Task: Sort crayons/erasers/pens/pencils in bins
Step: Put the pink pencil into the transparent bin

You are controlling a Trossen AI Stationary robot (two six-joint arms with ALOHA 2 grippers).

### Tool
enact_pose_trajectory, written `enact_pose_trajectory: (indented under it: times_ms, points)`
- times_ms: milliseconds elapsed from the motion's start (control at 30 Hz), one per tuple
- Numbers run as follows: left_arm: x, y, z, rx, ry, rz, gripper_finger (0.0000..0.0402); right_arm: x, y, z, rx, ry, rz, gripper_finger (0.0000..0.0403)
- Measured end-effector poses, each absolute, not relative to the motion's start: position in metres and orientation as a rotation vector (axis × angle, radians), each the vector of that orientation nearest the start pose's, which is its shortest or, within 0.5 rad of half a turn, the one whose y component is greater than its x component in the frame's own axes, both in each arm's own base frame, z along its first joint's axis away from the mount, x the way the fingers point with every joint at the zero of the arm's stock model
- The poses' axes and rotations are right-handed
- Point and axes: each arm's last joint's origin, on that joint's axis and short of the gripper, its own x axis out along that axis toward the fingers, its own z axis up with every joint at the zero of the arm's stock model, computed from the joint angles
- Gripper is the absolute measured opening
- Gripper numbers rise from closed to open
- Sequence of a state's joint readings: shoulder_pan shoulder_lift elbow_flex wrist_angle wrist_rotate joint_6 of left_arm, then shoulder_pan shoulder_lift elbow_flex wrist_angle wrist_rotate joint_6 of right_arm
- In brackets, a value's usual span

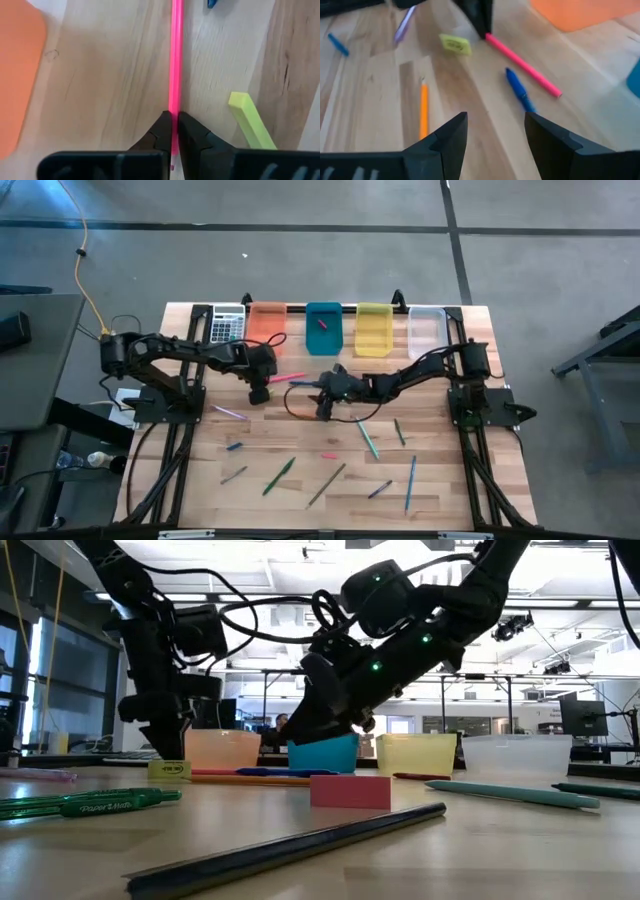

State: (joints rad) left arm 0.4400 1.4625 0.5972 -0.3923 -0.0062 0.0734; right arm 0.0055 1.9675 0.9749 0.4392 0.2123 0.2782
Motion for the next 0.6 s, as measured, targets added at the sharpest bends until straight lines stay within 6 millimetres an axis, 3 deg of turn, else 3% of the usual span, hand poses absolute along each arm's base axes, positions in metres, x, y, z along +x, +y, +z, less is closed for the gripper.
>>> enact_pose_trajectory:
  times_ms: [167,600]
  points:
    - [0.207,0.092,0.135,-0.192,1.193,0.32,0.0001,0.387,-0.01,0.124,0.233,0.504,-0.351,0.0189]
    - [0.197,0.082,0.111,-0.14,1.039,0.301,0.0001,0.386,-0.028,0.123,0.28,0.506,-0.414,0.0189]
